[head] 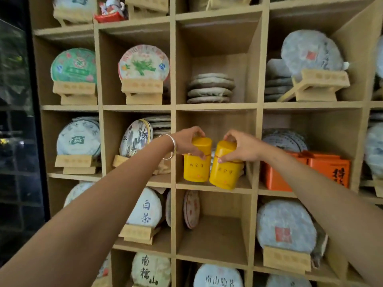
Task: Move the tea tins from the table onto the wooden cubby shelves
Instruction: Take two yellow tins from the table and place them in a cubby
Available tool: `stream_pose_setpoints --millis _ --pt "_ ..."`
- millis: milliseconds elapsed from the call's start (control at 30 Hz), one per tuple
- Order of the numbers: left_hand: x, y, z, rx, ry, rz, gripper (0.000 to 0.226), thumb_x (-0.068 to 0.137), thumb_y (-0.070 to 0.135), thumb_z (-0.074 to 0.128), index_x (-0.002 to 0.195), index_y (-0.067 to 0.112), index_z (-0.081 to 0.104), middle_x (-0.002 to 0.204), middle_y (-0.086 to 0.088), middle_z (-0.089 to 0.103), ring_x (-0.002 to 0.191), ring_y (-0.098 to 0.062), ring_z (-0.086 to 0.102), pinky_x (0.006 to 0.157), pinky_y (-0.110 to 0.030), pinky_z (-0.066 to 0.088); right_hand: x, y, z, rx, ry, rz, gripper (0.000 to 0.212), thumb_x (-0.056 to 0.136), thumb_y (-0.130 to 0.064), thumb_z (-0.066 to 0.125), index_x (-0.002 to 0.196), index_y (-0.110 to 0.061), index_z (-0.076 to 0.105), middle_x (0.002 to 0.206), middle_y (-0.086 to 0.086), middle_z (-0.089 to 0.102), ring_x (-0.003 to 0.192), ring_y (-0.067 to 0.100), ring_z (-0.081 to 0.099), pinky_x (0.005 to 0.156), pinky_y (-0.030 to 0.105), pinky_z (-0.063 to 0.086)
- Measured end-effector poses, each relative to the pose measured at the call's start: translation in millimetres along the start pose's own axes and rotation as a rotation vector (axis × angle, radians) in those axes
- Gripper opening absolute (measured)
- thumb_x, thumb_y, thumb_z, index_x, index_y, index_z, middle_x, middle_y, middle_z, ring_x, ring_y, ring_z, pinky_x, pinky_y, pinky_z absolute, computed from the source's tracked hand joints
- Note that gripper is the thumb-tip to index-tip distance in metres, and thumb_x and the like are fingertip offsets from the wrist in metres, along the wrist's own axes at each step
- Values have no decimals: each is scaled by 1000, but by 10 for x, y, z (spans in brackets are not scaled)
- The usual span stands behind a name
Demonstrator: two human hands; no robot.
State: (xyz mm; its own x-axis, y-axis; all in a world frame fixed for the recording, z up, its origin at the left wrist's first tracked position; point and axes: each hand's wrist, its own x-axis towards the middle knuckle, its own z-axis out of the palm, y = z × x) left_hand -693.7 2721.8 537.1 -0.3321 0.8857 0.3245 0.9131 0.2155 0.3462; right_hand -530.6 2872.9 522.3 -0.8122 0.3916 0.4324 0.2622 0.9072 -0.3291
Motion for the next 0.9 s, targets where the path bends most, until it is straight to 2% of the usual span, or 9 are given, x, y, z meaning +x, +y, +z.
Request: stream_pose_setpoints --millis 100,300,533,633,733,833,900 --pt "268 -158 94 51 -12 12 83 64 36 85 132 26 40 128 -2 45 109 -21 50 87 -33 49 279 66 93 -48 -22 30 82 56 -50 87 123 -24 47 124 0 53 107 20 54 89 39 51" --pt "494 -430 314 30 -117 -29 83 68 42 80 136 30 35 127 -2 47 107 -21 54 87 -37 53 510 200 318 -59 -94 57 78 62 -44 86 125 -24 46 124 2 52 107 21 54 86 37 52" --pt "551 -574 401 72 -99 -66 84 75 46 73 143 28 26 137 -9 37 117 -29 48 96 -39 46 615 243 434 6 -152 62 74 67 -41 84 130 -27 48 124 0 53 107 20 54 88 36 50" --pt "554 -537 424 159 -82 -33 75 79 48 68 139 20 34 132 -10 47 115 -28 50 95 -40 46 600 253 482 47 -127 78 73 68 -40 83 131 -30 47 122 -1 53 106 20 55 87 36 50" --pt "568 -490 446 359 -36 14 65 81 54 59 131 16 44 126 -13 52 114 -30 48 95 -41 44 560 277 513 86 -118 100 76 69 -40 83 133 -30 45 125 1 51 112 22 54 91 38 50" --pt "541 -444 434 555 1 38 64 82 58 52 130 17 48 130 -14 48 122 -33 42 100 -46 35 501 271 554 103 -74 149 91 67 -44 83 142 -24 35 135 7 45 118 24 50 96 38 47" --pt "490 -424 409 616 28 33 65 80 60 53 128 15 49 131 -16 46 123 -35 40 100 -44 36 426 225 547 88 -4 162 102 64 -50 83 146 -23 28 143 10 37 127 26 43 102 39 43"
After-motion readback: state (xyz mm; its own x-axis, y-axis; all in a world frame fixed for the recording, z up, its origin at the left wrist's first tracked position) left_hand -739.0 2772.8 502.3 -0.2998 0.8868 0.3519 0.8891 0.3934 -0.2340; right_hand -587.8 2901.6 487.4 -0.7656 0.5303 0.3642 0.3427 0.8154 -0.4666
